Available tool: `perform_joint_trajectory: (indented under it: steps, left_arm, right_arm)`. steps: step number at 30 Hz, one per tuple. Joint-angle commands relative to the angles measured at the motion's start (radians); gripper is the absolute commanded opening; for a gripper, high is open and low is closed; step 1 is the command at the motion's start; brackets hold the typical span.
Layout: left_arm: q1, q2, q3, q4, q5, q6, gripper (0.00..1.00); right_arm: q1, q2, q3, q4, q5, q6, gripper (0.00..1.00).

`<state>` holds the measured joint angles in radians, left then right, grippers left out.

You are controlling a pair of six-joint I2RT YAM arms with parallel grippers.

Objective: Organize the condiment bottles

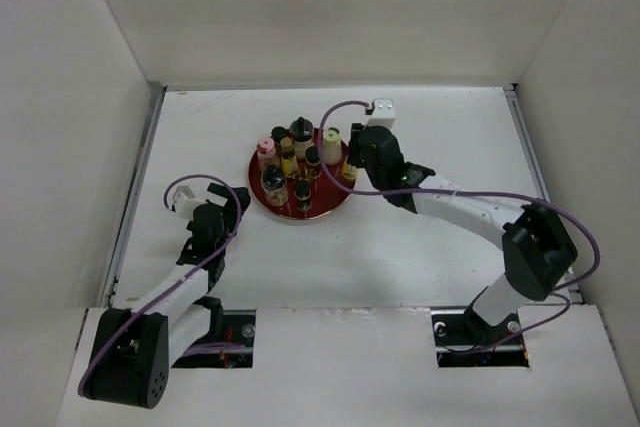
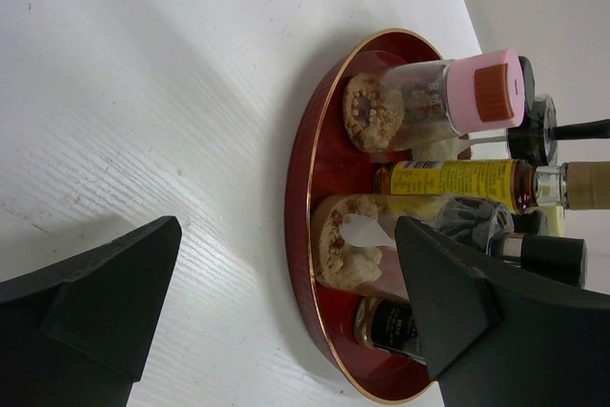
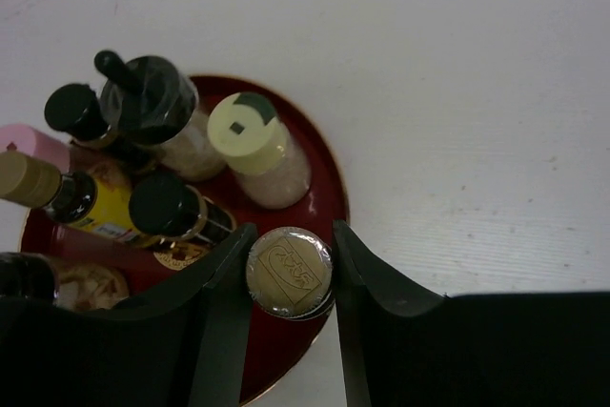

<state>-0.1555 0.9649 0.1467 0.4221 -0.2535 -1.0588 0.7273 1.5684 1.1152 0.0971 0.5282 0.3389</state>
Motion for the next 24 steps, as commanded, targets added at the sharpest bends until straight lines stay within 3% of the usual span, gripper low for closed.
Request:
perform_joint_trajectory:
  steps: [1, 16, 24]
  left_arm:
    - [0.007, -0.006, 0.021, 0.032, 0.002, 0.006, 1.0]
    - [0.004, 0.006, 0.024, 0.037, -0.006, 0.011, 1.0]
    - [0.006, 0.011, 0.022, 0.04, -0.003, 0.011, 1.0]
  right_arm:
    - [0.028, 0.041, 0.087, 0.161, -0.016, 0.023, 0.26]
    - [0.08, 0.219, 0.103, 0.24, 0.018, -0.015, 0.28]
    - [0.126, 0.216, 0.074, 0.262, 0.064, -0.043, 0.59]
